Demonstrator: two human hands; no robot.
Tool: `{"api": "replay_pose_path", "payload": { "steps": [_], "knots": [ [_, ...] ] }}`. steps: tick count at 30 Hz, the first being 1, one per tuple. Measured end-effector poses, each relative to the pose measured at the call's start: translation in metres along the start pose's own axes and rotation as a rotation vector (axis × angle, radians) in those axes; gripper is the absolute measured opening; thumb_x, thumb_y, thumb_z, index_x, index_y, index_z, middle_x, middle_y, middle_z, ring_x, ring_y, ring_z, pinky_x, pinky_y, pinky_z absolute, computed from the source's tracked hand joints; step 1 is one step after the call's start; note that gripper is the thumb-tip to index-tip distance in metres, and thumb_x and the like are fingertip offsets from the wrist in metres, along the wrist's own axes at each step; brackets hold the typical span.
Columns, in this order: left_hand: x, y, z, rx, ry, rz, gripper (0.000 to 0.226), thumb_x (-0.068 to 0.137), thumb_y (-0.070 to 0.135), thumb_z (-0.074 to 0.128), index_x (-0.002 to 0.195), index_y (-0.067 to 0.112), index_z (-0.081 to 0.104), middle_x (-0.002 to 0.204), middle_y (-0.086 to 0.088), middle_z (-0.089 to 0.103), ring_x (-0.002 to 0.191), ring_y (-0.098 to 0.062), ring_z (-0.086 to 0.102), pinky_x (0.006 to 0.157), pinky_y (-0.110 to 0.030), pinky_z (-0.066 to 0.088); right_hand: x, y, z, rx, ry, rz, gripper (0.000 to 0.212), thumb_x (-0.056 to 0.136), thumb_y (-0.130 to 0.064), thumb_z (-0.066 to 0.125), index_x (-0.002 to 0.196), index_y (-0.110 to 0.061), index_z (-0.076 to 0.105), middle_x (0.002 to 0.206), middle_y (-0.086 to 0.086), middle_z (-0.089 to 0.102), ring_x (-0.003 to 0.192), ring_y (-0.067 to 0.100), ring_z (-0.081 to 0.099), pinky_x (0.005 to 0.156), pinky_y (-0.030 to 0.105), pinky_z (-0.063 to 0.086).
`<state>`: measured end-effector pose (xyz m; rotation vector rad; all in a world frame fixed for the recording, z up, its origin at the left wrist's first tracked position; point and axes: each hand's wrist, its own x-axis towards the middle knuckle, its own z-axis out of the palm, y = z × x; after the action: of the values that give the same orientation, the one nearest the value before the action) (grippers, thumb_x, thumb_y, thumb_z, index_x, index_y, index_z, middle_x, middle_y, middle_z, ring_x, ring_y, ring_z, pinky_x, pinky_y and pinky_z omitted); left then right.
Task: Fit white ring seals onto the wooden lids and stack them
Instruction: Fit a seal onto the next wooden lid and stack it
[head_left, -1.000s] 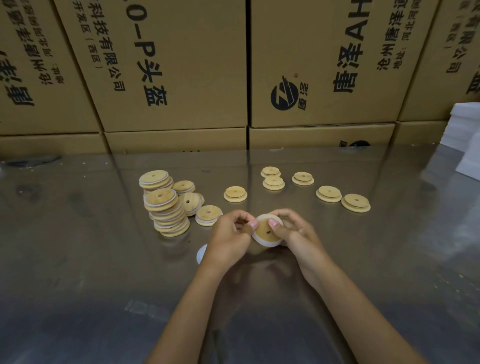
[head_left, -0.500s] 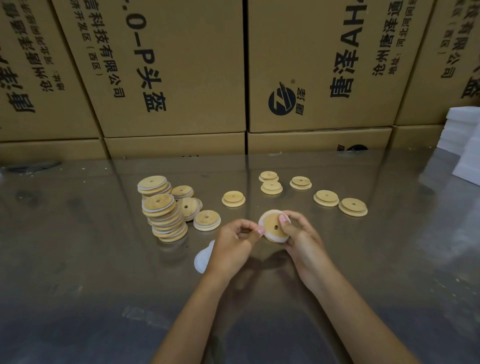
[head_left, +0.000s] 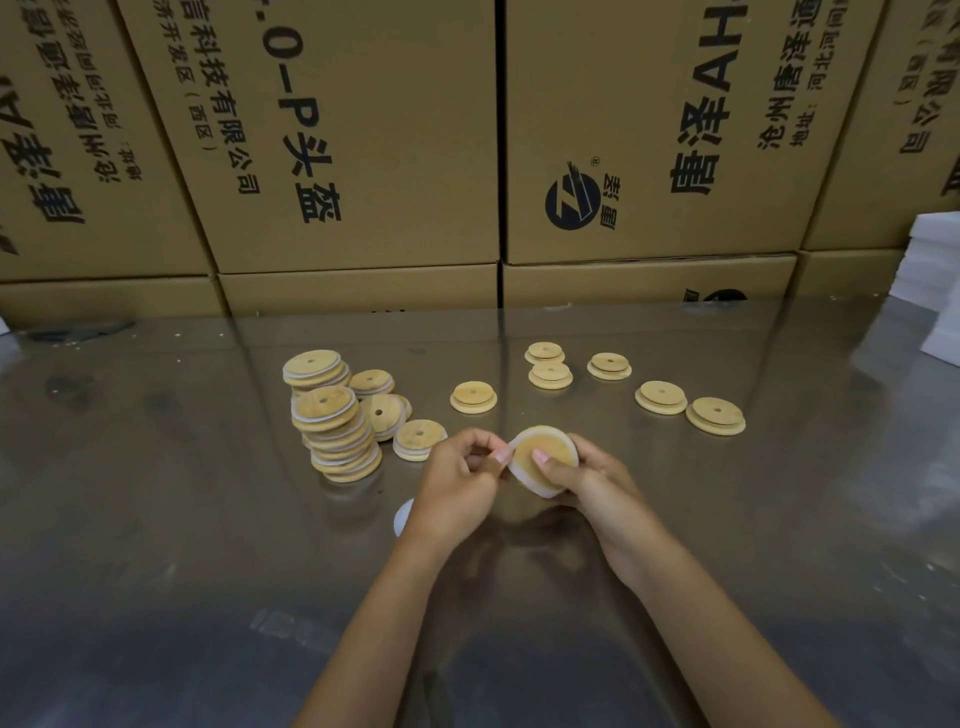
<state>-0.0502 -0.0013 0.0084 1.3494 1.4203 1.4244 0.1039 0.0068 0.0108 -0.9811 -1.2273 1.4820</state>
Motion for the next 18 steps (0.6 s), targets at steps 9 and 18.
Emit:
{"api": "replay_pose_path", "payload": {
  "steps": [9,18],
  "knots": [
    [-0.008,0.002,0.004,0.248,-0.117,0.023,0.018,0.094,0.017,0.058,0.077,0.023,0.059,0.065,0.009,0.061,0.064,-0.009,0.057,0.066,-0.025,0.047,0.003,-0.001,-0.004,0.138,0.016,-0.013,0.016,0.095,-0.013,0.060,0.107,-0.007,0.070,0.091,0.008,0.074,0.088,0.018,0.068,0.078,0.024,0.052],
    [-0.015,0.014,0.009,0.008,-0.150,-0.084,0.009,0.093,0.012,0.062,0.085,0.010,0.067,0.069,-0.001,0.065,0.065,-0.010,0.059,0.069,-0.025,0.053,0.007,-0.004,-0.008,0.243,-0.003,0.043,0.023,0.096,-0.015,0.059,0.117,-0.007,0.066,0.102,0.009,0.072,0.090,0.018,0.066,0.085,0.029,0.051]
  ]
}}
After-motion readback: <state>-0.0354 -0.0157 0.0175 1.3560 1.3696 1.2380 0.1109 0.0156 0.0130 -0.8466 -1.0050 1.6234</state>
